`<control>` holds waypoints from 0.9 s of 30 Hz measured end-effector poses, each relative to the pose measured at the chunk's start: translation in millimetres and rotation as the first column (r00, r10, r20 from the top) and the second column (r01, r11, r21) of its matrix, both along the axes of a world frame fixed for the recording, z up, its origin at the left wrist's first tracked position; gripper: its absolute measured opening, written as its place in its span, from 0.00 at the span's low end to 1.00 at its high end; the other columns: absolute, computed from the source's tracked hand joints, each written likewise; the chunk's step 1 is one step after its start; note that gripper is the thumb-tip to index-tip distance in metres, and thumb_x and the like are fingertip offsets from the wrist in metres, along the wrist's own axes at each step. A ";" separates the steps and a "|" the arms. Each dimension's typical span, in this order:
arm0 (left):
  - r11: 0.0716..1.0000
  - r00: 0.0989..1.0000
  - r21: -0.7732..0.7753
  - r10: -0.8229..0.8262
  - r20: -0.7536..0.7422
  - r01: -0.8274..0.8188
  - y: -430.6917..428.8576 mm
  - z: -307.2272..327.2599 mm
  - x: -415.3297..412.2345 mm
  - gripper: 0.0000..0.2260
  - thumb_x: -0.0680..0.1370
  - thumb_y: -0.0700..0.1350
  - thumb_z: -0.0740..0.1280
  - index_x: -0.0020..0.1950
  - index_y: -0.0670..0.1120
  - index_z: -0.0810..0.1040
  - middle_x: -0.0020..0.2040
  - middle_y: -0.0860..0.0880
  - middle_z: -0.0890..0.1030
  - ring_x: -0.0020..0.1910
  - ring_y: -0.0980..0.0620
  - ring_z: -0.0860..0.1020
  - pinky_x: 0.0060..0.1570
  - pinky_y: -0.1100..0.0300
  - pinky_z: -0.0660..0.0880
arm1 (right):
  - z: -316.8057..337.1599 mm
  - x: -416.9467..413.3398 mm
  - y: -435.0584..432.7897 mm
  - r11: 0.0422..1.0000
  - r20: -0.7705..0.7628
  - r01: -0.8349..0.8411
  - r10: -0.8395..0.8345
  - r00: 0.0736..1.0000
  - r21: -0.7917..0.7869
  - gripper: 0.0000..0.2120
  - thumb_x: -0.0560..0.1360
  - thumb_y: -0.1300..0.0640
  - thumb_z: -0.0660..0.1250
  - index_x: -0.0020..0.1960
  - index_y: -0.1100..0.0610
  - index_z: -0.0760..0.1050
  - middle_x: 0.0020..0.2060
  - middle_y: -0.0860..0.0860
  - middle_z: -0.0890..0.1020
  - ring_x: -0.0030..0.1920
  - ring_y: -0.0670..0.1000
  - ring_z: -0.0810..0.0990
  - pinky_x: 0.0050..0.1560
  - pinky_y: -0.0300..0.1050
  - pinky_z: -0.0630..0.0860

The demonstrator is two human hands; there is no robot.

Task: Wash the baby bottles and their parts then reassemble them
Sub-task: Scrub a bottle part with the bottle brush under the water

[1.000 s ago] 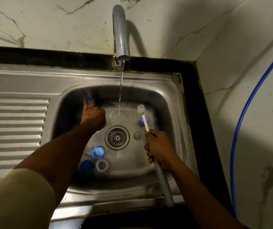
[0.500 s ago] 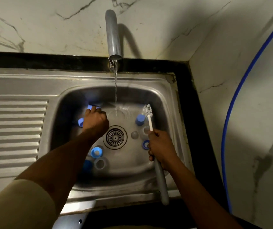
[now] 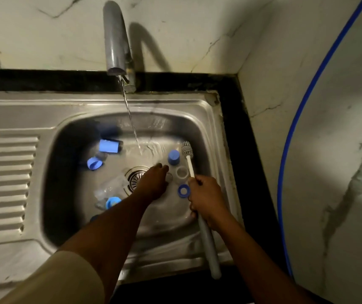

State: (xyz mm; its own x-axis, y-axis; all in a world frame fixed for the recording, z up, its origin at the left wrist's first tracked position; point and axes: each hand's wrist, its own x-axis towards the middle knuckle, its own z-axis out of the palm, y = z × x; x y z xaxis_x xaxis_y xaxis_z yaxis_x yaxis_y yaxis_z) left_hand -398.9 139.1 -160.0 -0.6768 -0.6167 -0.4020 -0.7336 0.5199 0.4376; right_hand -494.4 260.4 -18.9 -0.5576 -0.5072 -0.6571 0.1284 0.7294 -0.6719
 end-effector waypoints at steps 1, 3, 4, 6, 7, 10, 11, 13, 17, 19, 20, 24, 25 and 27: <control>1.000 1.000 0.001 0.017 -0.013 -0.017 1.7 -4.3 -1.4 0.17 0.77 0.45 0.70 0.64 0.43 0.75 0.60 0.42 0.76 0.59 0.41 0.77 0.54 0.51 0.73 | -0.4 -1.6 0.6 1.000 -0.002 -0.005 0.005 1.000 0.000 0.11 0.84 0.54 0.58 0.51 0.57 0.78 0.32 0.54 0.75 0.19 0.44 0.70 0.21 0.38 0.69; 1.000 0.999 -0.006 0.024 -0.040 -0.024 4.7 -12.5 -5.7 0.22 0.74 0.50 0.74 0.64 0.43 0.75 0.60 0.43 0.76 0.59 0.42 0.76 0.54 0.49 0.73 | -2.5 -6.7 1.4 1.000 -0.008 -0.016 0.016 1.000 -0.006 0.12 0.84 0.55 0.58 0.50 0.58 0.78 0.31 0.54 0.75 0.19 0.45 0.70 0.21 0.39 0.70; 1.000 0.998 -0.022 0.013 -0.058 -0.014 6.5 -14.8 -7.5 0.27 0.71 0.54 0.76 0.66 0.44 0.74 0.60 0.43 0.76 0.59 0.41 0.76 0.55 0.48 0.72 | -3.5 -9.3 1.8 1.000 -0.012 -0.020 0.019 1.000 -0.009 0.12 0.83 0.56 0.58 0.49 0.59 0.78 0.30 0.54 0.74 0.19 0.45 0.70 0.21 0.39 0.69; 0.996 0.993 -0.083 0.023 -0.118 -0.033 9.6 -16.8 -11.8 0.35 0.67 0.58 0.78 0.67 0.43 0.72 0.60 0.42 0.76 0.58 0.40 0.75 0.55 0.46 0.72 | -4.7 -14.0 2.7 1.000 -0.010 -0.017 0.017 1.000 -0.017 0.13 0.83 0.56 0.57 0.47 0.60 0.78 0.27 0.53 0.73 0.18 0.47 0.69 0.21 0.40 0.69; 0.993 0.988 -0.106 0.041 -0.150 -0.057 11.2 -16.9 -14.5 0.36 0.66 0.59 0.78 0.67 0.42 0.72 0.59 0.42 0.77 0.57 0.40 0.75 0.54 0.46 0.72 | -5.5 -16.1 3.5 1.000 -0.003 -0.017 0.017 1.000 -0.017 0.13 0.82 0.56 0.58 0.47 0.60 0.78 0.27 0.53 0.72 0.18 0.47 0.69 0.21 0.40 0.69; 0.990 0.975 -0.130 0.027 -0.219 -0.056 14.7 -17.1 -21.3 0.35 0.67 0.57 0.77 0.68 0.43 0.72 0.61 0.42 0.77 0.58 0.39 0.75 0.53 0.47 0.71 | -6.1 -18.4 4.9 1.000 0.019 -0.024 0.024 1.000 -0.014 0.13 0.83 0.56 0.58 0.48 0.60 0.78 0.26 0.53 0.72 0.18 0.48 0.69 0.22 0.41 0.69; 0.991 0.974 -0.131 0.009 -0.226 -0.039 15.0 -17.7 -22.0 0.34 0.68 0.57 0.77 0.69 0.44 0.72 0.62 0.42 0.76 0.59 0.39 0.74 0.54 0.47 0.70 | -6.0 -18.1 5.1 1.000 0.018 -0.028 0.028 0.999 -0.013 0.12 0.83 0.56 0.58 0.48 0.60 0.78 0.26 0.53 0.72 0.18 0.47 0.69 0.22 0.41 0.69; 0.990 0.970 -0.136 0.008 -0.244 -0.042 15.1 -18.0 -20.1 0.33 0.68 0.56 0.76 0.69 0.45 0.73 0.62 0.43 0.77 0.59 0.39 0.74 0.54 0.47 0.70 | -4.2 -16.4 5.8 1.000 0.017 -0.028 0.028 0.999 -0.012 0.12 0.83 0.56 0.58 0.48 0.60 0.78 0.27 0.53 0.72 0.18 0.47 0.69 0.21 0.40 0.69; 0.987 0.904 -0.004 0.148 -0.401 -0.163 8.7 -4.2 -7.8 0.28 0.67 0.51 0.77 0.64 0.44 0.75 0.56 0.44 0.77 0.53 0.42 0.75 0.52 0.49 0.72 | 5.5 -12.1 9.4 1.000 0.026 -0.020 0.020 0.999 -0.017 0.12 0.83 0.57 0.58 0.49 0.62 0.77 0.29 0.55 0.72 0.19 0.46 0.68 0.20 0.39 0.69; 0.934 0.767 0.191 0.357 -0.533 -0.302 6.0 12.6 1.7 0.23 0.66 0.44 0.75 0.59 0.46 0.75 0.54 0.48 0.77 0.53 0.45 0.76 0.51 0.52 0.72 | 16.7 -6.5 10.4 0.999 0.058 -0.018 0.021 0.998 -0.049 0.13 0.83 0.57 0.58 0.50 0.63 0.77 0.29 0.55 0.71 0.19 0.46 0.67 0.20 0.39 0.68; 0.867 0.664 0.333 0.497 -0.558 -0.370 3.7 21.6 6.9 0.22 0.67 0.39 0.74 0.58 0.48 0.74 0.54 0.49 0.77 0.53 0.46 0.76 0.49 0.52 0.74 | 23.5 -2.4 10.1 0.997 0.086 -0.019 0.025 0.996 -0.074 0.13 0.84 0.56 0.58 0.51 0.63 0.76 0.29 0.55 0.70 0.19 0.46 0.66 0.20 0.38 0.67; 0.481 0.304 0.822 0.867 -0.394 -0.305 -14.2 52.0 30.7 0.20 0.75 0.27 0.66 0.60 0.47 0.74 0.59 0.41 0.79 0.54 0.39 0.81 0.41 0.49 0.82 | 49.8 23.6 4.5 0.984 0.192 -0.076 0.106 0.976 -0.160 0.11 0.84 0.55 0.57 0.52 0.59 0.76 0.28 0.54 0.67 0.21 0.47 0.64 0.20 0.37 0.66; 0.444 0.256 0.857 0.888 -0.382 -0.260 -22.0 58.3 37.2 0.18 0.75 0.28 0.67 0.61 0.46 0.74 0.60 0.39 0.80 0.55 0.37 0.81 0.44 0.47 0.82 | 53.4 30.9 0.6 0.980 0.191 -0.106 0.138 0.972 -0.168 0.11 0.84 0.55 0.57 0.52 0.59 0.75 0.29 0.54 0.67 0.21 0.47 0.64 0.20 0.37 0.66; 0.408 0.208 0.896 0.905 -0.372 -0.175 -39.8 71.5 44.1 0.17 0.75 0.31 0.69 0.63 0.41 0.75 0.61 0.35 0.79 0.60 0.34 0.79 0.50 0.47 0.81 | 59.0 43.4 -9.1 0.975 0.188 -0.145 0.176 0.966 -0.168 0.11 0.84 0.54 0.57 0.49 0.57 0.76 0.28 0.52 0.68 0.21 0.46 0.64 0.21 0.37 0.66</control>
State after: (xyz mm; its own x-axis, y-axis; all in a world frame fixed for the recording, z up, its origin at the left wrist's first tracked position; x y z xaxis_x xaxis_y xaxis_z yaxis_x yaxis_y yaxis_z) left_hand -354.9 99.4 -88.5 -0.4202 -0.8152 -0.3986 0.1776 -0.5046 0.8449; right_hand -451.1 251.3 40.0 -0.3260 -0.6812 -0.6555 0.1612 0.6432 -0.7485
